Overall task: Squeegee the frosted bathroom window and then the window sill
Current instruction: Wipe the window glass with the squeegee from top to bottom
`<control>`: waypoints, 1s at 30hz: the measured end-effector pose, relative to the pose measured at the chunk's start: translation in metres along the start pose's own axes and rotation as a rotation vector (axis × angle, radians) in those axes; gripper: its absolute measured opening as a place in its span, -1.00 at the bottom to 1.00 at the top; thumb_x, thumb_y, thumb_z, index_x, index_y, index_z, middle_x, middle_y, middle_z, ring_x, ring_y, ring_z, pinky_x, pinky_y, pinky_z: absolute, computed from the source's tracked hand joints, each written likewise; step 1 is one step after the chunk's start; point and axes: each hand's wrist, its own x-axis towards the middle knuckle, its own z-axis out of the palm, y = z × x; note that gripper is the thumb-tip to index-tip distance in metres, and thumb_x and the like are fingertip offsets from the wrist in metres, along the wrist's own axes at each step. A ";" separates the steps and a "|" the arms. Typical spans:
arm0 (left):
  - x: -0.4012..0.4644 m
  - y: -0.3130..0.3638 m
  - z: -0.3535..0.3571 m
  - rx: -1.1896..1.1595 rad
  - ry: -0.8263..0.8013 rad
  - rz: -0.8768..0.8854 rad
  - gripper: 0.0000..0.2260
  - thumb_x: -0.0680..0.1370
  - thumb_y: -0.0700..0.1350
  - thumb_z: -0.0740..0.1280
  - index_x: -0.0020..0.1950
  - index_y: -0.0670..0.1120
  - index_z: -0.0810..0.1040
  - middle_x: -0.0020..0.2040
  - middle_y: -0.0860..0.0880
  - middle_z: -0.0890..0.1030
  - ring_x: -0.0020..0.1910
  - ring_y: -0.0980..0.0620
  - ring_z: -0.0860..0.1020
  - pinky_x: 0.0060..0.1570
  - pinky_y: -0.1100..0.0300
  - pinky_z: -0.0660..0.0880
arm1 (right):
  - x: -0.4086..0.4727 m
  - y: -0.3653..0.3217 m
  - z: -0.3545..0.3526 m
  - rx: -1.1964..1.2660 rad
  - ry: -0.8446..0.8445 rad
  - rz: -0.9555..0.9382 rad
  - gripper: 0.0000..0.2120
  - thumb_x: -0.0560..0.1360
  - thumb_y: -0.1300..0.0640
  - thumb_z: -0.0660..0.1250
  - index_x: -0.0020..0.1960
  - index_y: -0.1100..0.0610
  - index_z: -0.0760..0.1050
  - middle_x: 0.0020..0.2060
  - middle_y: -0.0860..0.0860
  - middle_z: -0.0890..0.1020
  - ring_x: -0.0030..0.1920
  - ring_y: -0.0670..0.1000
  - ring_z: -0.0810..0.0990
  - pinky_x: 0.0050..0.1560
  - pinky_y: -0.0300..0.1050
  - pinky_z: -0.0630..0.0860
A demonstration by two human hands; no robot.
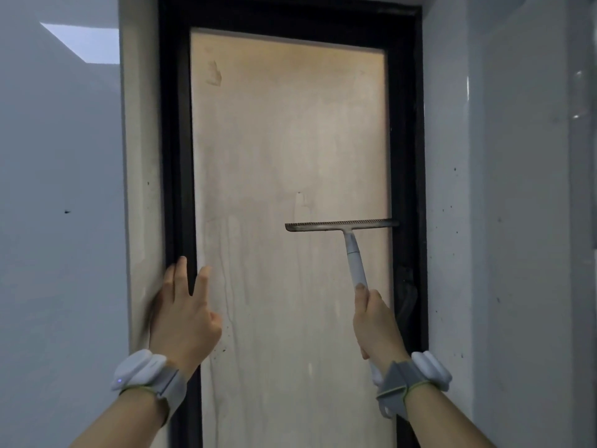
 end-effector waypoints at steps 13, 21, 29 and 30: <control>0.001 -0.012 0.010 0.037 0.030 0.066 -0.28 0.28 -0.27 0.44 0.44 -0.21 0.37 0.50 -0.39 0.18 0.43 -0.44 0.20 0.38 -0.31 0.29 | 0.040 -0.110 -0.010 0.033 0.032 -0.149 -0.54 0.65 -0.22 -0.09 0.04 0.12 0.39 -0.23 0.10 0.61 -0.43 0.07 0.65 -0.50 -0.12 0.59; 0.002 -0.016 0.013 0.133 0.011 0.103 -0.25 0.21 -0.25 0.47 0.41 -0.20 0.40 0.44 -0.41 0.30 0.37 -0.42 0.30 0.30 -0.28 0.39 | 0.064 -0.156 0.000 0.360 -0.080 -0.116 -0.63 0.64 -0.13 0.03 -0.03 0.14 0.41 -0.31 0.10 0.56 -0.53 0.00 0.45 -0.55 -0.21 0.43; 0.000 -0.013 0.016 0.146 0.044 0.076 -0.28 0.24 -0.19 0.47 0.41 -0.17 0.44 0.45 -0.39 0.32 0.39 -0.39 0.34 0.30 -0.24 0.40 | 0.056 -0.102 0.041 0.215 -0.011 -0.152 -0.42 0.59 -0.33 -0.09 -0.13 0.10 0.44 -0.30 0.08 0.56 -0.34 0.12 0.54 -0.37 0.01 0.57; 0.000 -0.012 0.015 0.144 0.048 0.075 -0.29 0.25 -0.18 0.46 0.41 -0.17 0.44 0.46 -0.38 0.33 0.40 -0.38 0.33 0.30 -0.24 0.40 | 0.049 -0.089 0.047 0.179 -0.003 -0.154 -0.42 0.59 -0.35 -0.12 -0.12 0.08 0.43 -0.27 0.08 0.58 -0.29 0.13 0.57 -0.26 0.11 0.62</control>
